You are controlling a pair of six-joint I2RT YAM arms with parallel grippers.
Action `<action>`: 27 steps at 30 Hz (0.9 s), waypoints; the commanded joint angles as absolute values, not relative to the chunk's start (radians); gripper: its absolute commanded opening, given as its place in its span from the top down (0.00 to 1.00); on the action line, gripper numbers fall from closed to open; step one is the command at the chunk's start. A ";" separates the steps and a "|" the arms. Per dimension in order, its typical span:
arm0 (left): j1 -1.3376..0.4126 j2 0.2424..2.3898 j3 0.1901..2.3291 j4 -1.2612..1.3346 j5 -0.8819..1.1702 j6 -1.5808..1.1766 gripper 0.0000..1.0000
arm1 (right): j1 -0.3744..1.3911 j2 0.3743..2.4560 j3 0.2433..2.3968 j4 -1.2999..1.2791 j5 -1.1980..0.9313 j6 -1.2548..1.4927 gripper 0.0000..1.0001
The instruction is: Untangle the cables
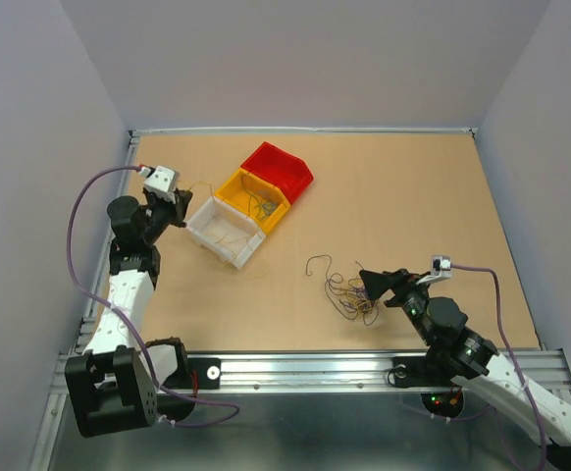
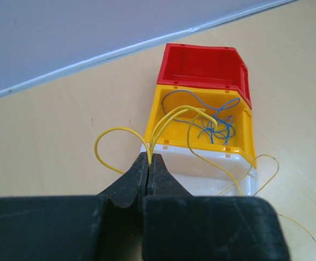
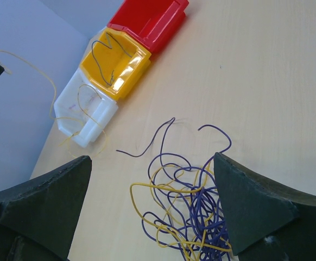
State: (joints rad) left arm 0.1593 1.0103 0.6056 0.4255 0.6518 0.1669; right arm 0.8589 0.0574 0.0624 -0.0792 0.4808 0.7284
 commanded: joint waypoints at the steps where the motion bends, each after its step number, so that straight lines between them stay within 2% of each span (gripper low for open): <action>1: 0.095 1.038 0.675 0.414 0.441 0.212 1.00 | 0.864 0.044 0.021 -0.044 0.474 0.709 0.01; 3: 0.065 1.060 0.690 0.388 0.384 0.233 1.00 | 0.862 0.044 0.020 -0.043 0.474 0.707 0.01; 7: 0.008 1.049 0.690 0.344 0.410 0.301 1.00 | 0.862 0.045 0.018 -0.041 0.472 0.706 0.01; 12: -0.141 1.034 0.687 0.252 0.171 0.403 1.00 | 0.864 0.043 0.017 -0.040 0.465 0.706 0.01; 15: -0.199 1.063 0.690 0.204 0.101 0.436 1.00 | 0.862 0.043 0.018 -0.038 0.468 0.704 0.01; 21: -0.351 1.288 0.744 0.061 -0.119 0.495 1.00 | 0.862 0.043 0.015 -0.035 0.463 0.701 0.01; 27: -0.357 1.479 0.805 0.035 -0.172 0.474 1.00 | 0.862 0.044 0.011 -0.031 0.460 0.703 0.01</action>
State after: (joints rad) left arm -0.3599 1.4387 0.7475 0.0704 -0.0700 0.4667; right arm 0.8589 0.0555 0.0624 -0.0769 0.4660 0.7143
